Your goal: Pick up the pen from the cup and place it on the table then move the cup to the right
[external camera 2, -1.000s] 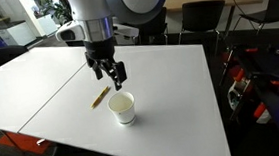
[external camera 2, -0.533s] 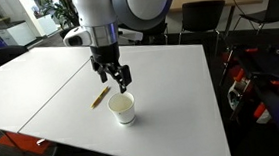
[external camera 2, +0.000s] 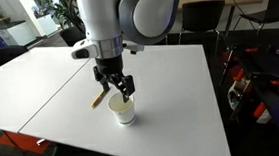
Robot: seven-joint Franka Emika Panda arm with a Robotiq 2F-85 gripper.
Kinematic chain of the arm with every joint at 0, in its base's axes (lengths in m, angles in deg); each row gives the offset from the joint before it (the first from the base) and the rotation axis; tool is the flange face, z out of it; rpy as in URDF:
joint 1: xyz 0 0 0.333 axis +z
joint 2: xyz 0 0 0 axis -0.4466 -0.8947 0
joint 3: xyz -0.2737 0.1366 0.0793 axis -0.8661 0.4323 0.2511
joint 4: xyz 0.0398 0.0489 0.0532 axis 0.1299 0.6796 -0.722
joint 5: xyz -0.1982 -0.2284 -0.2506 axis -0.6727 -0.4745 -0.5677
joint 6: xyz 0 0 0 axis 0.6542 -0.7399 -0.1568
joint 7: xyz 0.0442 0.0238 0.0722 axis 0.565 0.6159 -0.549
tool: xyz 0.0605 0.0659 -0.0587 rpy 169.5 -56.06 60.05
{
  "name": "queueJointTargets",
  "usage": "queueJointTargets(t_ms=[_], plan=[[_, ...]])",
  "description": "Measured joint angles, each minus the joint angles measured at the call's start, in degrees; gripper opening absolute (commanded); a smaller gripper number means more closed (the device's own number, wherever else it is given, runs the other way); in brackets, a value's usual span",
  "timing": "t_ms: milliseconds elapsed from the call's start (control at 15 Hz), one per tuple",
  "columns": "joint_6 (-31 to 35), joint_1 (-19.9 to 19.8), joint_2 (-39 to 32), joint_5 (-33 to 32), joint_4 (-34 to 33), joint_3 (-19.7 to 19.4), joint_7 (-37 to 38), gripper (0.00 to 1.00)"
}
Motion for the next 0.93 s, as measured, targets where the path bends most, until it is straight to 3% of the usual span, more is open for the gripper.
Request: queueJointTargets(t_ms=[600,733,933], plan=[[0.84,-0.34,-1.91,0.00,-0.40,0.58,-0.75,0.07],[1.11,-0.38,-1.91,0.00,-0.43,0.58,-0.75,0.00],[1.41,-0.94,-1.67,0.08,-0.47,1.17,-0.75,0.01]])
